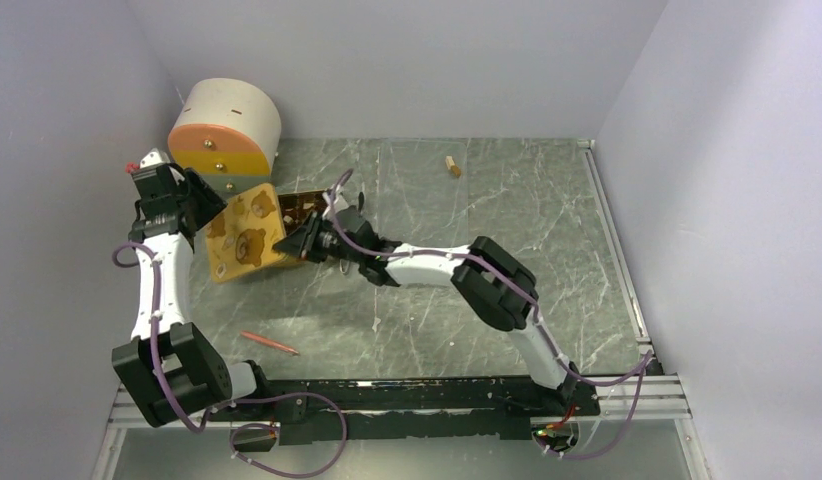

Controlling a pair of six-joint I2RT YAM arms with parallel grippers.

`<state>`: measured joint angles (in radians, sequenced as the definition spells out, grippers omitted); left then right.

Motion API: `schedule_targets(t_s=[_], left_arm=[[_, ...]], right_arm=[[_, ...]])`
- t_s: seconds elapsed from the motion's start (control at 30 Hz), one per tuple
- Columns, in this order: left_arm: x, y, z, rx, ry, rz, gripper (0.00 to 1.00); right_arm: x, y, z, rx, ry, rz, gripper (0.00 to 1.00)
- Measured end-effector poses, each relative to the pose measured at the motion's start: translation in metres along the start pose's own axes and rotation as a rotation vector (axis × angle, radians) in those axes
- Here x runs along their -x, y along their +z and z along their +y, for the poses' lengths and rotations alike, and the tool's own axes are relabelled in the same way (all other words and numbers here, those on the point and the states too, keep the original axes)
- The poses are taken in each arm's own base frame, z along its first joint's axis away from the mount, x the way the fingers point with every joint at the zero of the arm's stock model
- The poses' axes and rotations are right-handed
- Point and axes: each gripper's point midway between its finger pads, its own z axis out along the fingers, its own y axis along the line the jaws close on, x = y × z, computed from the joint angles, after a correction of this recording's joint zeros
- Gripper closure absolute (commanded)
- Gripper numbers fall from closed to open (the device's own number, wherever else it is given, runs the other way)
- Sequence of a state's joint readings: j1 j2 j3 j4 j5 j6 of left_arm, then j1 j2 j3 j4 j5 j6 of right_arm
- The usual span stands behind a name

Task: Pack the chocolate
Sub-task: Close the box lid on the packing box.

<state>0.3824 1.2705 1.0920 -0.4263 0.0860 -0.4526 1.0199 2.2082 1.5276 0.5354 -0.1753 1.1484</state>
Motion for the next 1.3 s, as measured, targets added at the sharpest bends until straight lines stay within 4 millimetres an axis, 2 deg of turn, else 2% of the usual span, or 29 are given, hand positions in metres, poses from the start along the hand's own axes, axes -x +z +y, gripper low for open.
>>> schedule_targets(t_s=[0.1,0.2,0.33,0.47,0.6,0.77,0.87,0.97,1.13,1.3], left_arm=[[-0.004,-0.001,-0.008,-0.040,0.024,0.017,0.37],[-0.010,-0.001,-0.015,-0.078,0.035,0.038,0.38],[-0.018,0.001,-0.023,-0.115,0.049,0.053,0.43],[-0.033,0.009,-0.024,-0.144,0.054,0.085,0.49],[-0.054,0.027,-0.019,-0.146,0.056,0.149,0.53],[-0.081,0.047,-0.013,-0.130,0.062,0.233,0.57],[-0.090,0.053,-0.014,-0.134,0.067,0.264,0.58],[-0.096,0.056,-0.017,-0.145,0.072,0.283,0.56],[-0.099,0.057,-0.021,-0.154,0.084,0.287,0.47],[-0.101,0.057,-0.022,-0.154,0.105,0.292,0.46]], right_arm=[[0.029,-0.015,0.002,0.016,0.035,-0.045,0.88],[0.052,-0.027,-0.011,0.008,0.074,-0.089,0.88],[0.074,-0.037,-0.041,-0.042,0.128,-0.124,0.87],[0.091,-0.041,-0.050,-0.049,0.164,-0.143,0.87],[0.095,-0.042,-0.051,-0.041,0.180,-0.146,0.87],[0.091,-0.039,-0.065,-0.057,0.214,-0.138,0.88],[0.090,-0.037,-0.069,-0.057,0.234,-0.139,0.88],[0.089,-0.035,-0.071,-0.047,0.249,-0.144,0.88],[0.093,-0.035,-0.078,-0.041,0.271,-0.172,0.89],[0.093,-0.038,-0.083,-0.035,0.287,-0.196,0.90]])
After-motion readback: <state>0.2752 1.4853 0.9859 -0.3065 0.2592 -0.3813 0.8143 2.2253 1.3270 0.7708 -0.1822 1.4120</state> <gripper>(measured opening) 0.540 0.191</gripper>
